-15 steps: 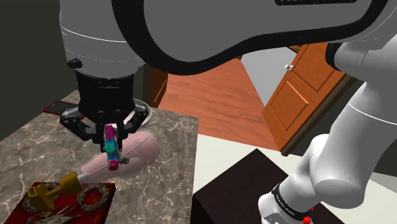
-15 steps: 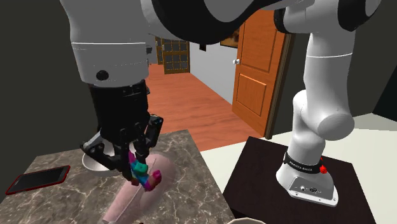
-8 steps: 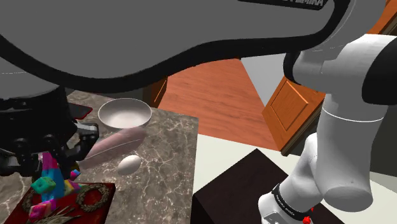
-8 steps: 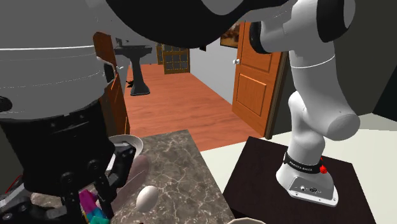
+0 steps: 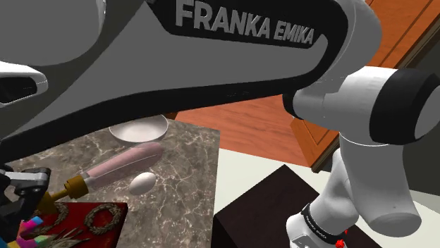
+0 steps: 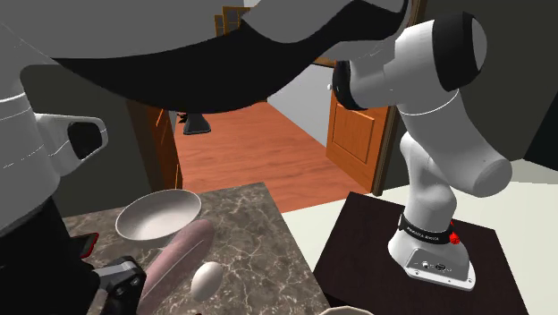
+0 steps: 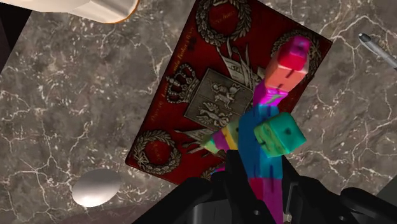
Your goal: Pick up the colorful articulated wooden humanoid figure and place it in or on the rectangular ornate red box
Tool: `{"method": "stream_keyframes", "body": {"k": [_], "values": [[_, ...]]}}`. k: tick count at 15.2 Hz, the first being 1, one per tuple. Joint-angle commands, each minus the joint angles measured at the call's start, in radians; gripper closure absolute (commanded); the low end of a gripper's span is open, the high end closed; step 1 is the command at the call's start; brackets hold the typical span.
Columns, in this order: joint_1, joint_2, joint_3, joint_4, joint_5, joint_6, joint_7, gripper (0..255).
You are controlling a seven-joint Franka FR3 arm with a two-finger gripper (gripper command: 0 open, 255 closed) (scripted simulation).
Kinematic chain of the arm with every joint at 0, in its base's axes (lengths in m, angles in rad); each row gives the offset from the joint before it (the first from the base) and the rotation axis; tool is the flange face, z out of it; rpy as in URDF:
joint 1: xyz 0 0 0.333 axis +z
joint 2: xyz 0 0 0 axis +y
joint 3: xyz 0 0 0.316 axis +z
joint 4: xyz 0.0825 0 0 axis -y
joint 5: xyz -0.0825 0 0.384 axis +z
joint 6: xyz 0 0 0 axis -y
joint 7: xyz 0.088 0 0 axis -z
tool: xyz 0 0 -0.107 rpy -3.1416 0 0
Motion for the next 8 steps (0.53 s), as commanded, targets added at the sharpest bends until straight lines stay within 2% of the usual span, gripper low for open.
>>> {"method": "stream_keyframes", "body": {"k": [1,8], "values": [[-0.008,-0.002,0.0,-0.034,0.0,0.031,0.005,255],[-0.038,-0.01,0.001,-0.15,0.0,0.131,0.016,255]]}}
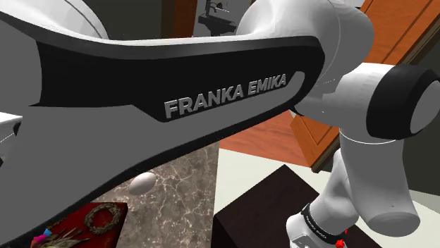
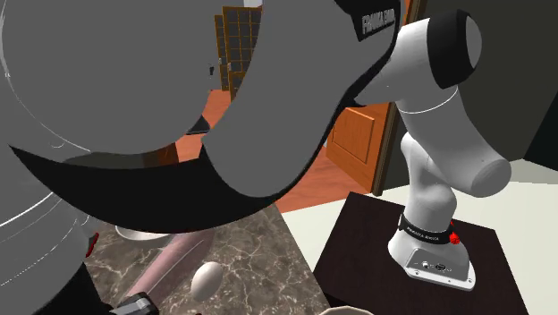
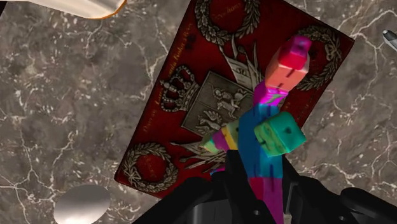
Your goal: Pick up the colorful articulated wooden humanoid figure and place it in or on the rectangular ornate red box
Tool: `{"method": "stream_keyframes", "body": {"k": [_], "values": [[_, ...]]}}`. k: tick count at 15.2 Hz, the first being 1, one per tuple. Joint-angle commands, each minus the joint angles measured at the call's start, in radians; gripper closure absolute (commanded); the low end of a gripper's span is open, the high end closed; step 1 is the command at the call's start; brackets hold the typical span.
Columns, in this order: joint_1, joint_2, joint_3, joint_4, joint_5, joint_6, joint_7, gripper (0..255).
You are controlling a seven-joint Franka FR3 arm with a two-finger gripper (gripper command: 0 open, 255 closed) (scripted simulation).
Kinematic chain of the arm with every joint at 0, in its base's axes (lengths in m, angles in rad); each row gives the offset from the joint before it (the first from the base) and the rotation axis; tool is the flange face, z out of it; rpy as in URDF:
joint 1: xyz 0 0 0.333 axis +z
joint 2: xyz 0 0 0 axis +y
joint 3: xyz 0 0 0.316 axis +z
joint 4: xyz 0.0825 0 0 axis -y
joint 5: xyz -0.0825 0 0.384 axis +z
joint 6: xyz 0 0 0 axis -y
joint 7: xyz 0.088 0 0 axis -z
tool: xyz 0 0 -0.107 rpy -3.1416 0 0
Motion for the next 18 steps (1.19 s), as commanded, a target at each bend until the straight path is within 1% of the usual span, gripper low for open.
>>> {"method": "stream_keyframes", "body": {"k": [1,4,12,13,18], "values": [[-0.005,0.003,-0.001,-0.022,-0.002,0.024,0.002,255],[-0.014,0.006,-0.004,-0.068,-0.006,0.07,0.008,255],[-0.014,0.006,-0.004,-0.068,-0.006,0.07,0.008,255],[-0.014,0.006,-0.004,-0.068,-0.006,0.07,0.008,0],[-0.014,0.006,-0.004,-0.068,-0.006,0.07,0.008,0]]}}
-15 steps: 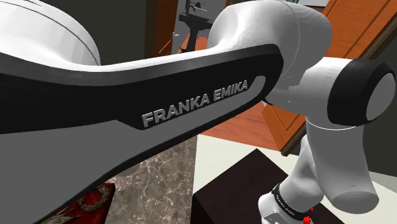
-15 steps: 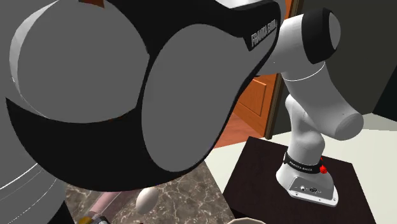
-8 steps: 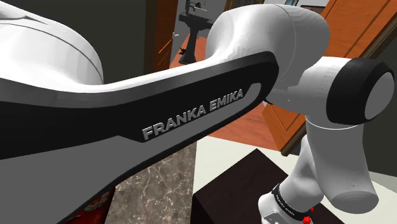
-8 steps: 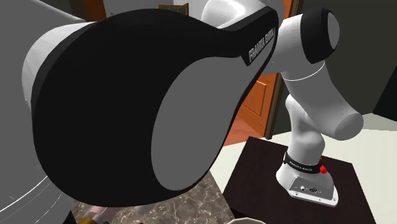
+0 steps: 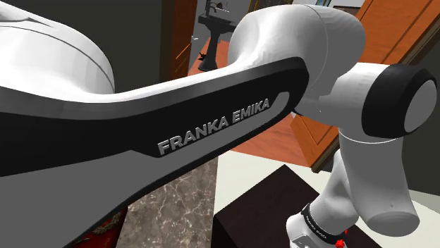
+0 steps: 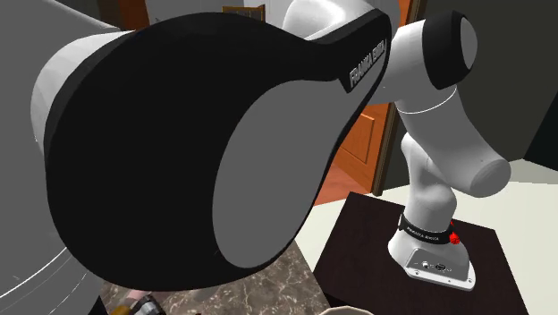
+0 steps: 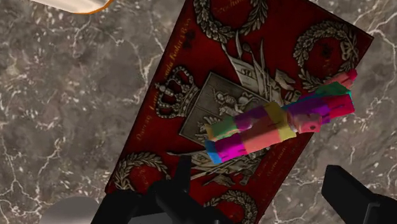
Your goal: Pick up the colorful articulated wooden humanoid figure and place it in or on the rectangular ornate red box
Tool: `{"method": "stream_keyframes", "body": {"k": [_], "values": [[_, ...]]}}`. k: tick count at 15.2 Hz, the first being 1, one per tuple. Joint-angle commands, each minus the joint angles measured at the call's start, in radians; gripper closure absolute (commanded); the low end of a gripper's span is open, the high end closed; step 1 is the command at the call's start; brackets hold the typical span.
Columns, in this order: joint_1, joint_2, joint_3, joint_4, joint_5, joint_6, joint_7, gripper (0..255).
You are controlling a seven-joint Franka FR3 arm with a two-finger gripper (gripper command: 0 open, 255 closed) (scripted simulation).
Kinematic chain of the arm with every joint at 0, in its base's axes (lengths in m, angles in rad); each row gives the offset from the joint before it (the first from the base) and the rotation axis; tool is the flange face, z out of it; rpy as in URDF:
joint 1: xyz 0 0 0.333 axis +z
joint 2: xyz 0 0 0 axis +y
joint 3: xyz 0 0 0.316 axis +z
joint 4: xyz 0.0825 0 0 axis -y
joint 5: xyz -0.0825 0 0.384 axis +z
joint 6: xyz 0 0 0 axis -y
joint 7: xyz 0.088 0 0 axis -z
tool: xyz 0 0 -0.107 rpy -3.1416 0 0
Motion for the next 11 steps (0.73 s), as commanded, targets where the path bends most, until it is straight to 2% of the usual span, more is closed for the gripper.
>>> {"method": "stream_keyframes", "body": {"k": [1,4,11], "values": [[0.005,-0.004,0.002,0.028,0.004,-0.031,-0.004,0],[0.025,-0.007,0.005,0.124,0.009,-0.123,-0.016,0],[0.025,-0.007,0.005,0.124,0.009,-0.123,-0.016,0]]}}
